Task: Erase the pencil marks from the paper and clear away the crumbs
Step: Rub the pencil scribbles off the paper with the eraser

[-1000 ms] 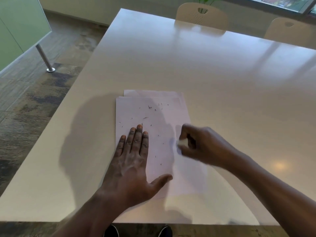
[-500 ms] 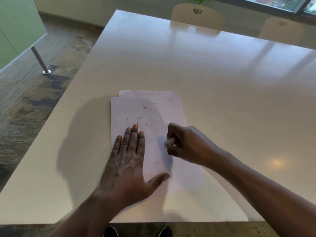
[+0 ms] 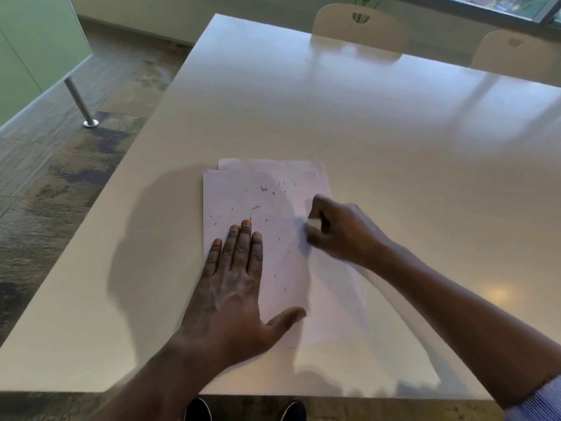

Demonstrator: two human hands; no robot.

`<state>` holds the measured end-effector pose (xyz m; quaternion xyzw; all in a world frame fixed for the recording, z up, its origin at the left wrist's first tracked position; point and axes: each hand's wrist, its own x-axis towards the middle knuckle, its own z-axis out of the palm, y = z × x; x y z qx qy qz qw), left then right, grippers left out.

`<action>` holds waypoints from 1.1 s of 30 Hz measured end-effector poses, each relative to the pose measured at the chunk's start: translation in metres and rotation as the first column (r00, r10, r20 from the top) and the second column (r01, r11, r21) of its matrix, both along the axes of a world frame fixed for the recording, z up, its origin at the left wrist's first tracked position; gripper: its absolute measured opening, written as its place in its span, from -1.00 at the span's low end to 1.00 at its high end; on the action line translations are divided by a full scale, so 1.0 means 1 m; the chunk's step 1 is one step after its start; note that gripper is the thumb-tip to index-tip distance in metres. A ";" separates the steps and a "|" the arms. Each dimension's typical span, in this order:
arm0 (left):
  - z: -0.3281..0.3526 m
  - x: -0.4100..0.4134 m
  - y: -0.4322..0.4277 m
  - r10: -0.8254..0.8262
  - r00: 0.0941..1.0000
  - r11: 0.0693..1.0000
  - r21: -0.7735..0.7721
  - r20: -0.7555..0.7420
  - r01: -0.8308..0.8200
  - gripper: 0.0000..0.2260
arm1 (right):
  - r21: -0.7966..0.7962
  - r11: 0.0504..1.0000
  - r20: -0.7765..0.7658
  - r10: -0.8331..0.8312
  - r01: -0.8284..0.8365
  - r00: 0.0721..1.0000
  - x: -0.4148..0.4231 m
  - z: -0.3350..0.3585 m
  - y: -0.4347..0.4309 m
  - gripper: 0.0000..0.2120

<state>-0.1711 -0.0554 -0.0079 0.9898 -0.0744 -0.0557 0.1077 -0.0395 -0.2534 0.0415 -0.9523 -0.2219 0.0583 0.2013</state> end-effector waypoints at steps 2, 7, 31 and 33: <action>0.001 0.000 0.000 -0.002 1.000 1.000 0.007 -0.009 0.002 0.06 | 0.008 0.998 0.059 -0.068 0.067 0.996 0.015 0.002 0.001 -0.81; 0.001 0.000 0.001 0.007 1.000 1.000 0.006 -0.013 -0.007 0.07 | 0.067 0.986 0.002 0.156 -0.156 0.988 -0.015 -0.003 0.023 -0.81; 0.001 0.000 0.001 -0.004 1.000 1.000 -0.002 -0.016 0.004 0.07 | -0.019 0.999 -0.129 0.044 -0.047 0.991 -0.014 0.017 0.010 -0.80; 0.000 -0.001 0.001 0.002 1.000 1.000 -0.030 -0.001 -0.002 0.08 | -0.029 0.987 -0.174 0.153 -0.160 0.973 -0.040 0.011 0.004 -0.78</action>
